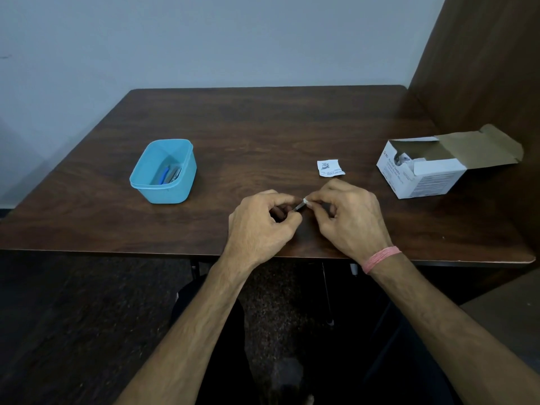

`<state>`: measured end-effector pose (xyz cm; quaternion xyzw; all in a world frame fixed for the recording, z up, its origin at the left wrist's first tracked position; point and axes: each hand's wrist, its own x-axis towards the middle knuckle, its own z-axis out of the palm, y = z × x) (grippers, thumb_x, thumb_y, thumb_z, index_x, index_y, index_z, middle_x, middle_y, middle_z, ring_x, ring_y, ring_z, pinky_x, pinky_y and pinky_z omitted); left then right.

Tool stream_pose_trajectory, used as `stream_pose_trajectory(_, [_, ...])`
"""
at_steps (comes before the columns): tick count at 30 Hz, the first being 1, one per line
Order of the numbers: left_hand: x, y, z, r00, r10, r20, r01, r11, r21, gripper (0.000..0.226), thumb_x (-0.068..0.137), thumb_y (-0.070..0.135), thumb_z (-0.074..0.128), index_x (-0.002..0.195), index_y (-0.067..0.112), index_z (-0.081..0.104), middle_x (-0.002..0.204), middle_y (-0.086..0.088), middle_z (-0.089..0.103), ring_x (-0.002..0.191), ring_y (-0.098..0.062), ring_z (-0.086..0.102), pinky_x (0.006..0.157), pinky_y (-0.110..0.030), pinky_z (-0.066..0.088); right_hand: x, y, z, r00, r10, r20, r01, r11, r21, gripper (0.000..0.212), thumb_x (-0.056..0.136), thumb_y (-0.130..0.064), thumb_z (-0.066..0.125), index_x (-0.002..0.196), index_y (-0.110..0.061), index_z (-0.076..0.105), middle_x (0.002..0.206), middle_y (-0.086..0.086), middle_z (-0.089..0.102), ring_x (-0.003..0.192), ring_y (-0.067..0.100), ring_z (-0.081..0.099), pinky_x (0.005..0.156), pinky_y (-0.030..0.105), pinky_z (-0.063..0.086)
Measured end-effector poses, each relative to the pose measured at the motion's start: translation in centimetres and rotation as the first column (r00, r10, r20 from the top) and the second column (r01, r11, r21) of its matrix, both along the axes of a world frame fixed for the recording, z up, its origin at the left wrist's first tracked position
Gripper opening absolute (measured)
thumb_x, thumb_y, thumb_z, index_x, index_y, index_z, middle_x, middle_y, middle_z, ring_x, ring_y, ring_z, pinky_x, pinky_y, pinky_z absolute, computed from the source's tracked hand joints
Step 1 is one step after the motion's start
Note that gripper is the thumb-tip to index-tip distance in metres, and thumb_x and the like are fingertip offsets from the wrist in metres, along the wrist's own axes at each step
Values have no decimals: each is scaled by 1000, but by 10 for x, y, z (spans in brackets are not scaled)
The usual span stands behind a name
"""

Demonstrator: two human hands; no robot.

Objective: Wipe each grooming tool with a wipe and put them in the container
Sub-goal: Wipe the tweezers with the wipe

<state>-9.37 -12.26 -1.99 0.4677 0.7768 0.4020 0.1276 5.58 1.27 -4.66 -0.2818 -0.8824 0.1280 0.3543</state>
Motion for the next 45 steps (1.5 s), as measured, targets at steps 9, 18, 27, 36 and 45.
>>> stream_pose_trajectory(9, [2,1,0,1000,11,4,-11,1000,2,21,92,36,76,106,50,85,99,29,74,89,4,72,87,-31,58,-1,-3,7,994,-101,34,101,995,-10,6,92,-23,83,96,-28,85,94,-11,73,74,15,67,65,32,52])
stream_pose_trajectory(18, [1,-1,0,1000,-4,-3,4,1000,4,24,96,35,74,112,49,85,103,32,74,94,5,71,88,-30,56,-1,-4,6,1000,-3,3,3,999,50,8,99,-19,78,103,-22,85,97,-9,71,80,19,72,65,42,60])
stream_pose_trajectory(27, [1,-1,0,998,31,62,-33,999,28,34,94,32,82,126,41,81,90,31,76,88,8,72,88,-29,61,0,-7,7,999,32,-1,-32,998,63,8,97,-21,80,101,-26,85,94,-10,70,70,13,64,62,38,58])
stream_pose_trajectory(36, [-5,3,-6,982,57,178,-81,988,131,20,92,21,89,109,30,87,89,22,84,88,7,80,91,-39,69,-1,-13,9,995,82,50,-86,993,83,4,96,-28,79,100,-27,81,96,-10,69,73,11,64,61,36,57])
stream_pose_trajectory(45, [-8,1,-3,974,-5,227,-22,993,115,12,96,25,87,105,32,90,91,20,85,91,4,81,94,-36,68,1,-15,11,999,25,-27,-23,997,67,7,96,-29,79,103,-28,77,91,-12,72,72,10,65,61,38,58])
